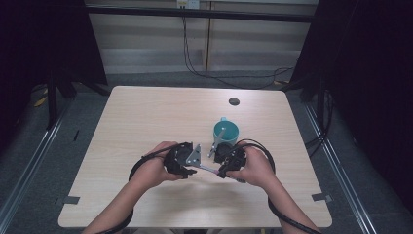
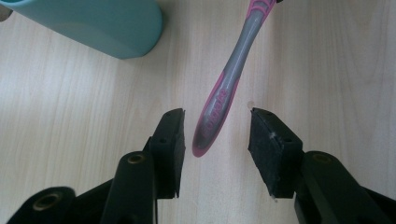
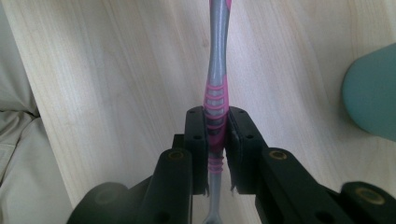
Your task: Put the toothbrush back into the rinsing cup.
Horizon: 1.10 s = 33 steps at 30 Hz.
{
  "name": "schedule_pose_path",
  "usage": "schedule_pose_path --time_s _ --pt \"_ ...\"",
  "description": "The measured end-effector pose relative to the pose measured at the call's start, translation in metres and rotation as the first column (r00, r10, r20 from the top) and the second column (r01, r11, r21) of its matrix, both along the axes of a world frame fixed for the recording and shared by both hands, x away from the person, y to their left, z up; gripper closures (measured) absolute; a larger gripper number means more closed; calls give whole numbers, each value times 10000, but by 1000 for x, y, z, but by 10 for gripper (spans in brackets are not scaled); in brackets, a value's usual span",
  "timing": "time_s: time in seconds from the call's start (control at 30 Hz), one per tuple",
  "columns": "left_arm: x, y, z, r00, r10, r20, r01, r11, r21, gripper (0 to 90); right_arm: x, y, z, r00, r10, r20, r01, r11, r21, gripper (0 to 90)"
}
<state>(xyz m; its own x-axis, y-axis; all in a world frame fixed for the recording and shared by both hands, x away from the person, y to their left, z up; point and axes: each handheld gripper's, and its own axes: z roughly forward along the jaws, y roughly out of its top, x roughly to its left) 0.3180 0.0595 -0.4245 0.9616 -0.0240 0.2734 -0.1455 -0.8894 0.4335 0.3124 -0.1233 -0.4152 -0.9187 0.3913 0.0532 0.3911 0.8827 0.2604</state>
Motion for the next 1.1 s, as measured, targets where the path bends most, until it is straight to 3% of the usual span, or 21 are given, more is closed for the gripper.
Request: schedule_pose_path --time_s 0.27,0.37,0.73,1.1 --pt "2 -1 -2 10000 28 -36 -28 10000 -81 557 0 4 5 10000 69 58 -69 10000 47 802" --pt "4 -2 -3 9999 -14 -118 14 10000 -38 570 2 4 7 9999 106 129 -110 9996 269 802" --pt "3 -3 -3 9999 126 -21 -126 9998 170 661 2 4 5 9996 239 129 -242 9995 179 801" --pt "3 -6 -6 10000 43 -27 -42 9994 345 660 1 3 4 9998 176 116 -178 9997 169 801"
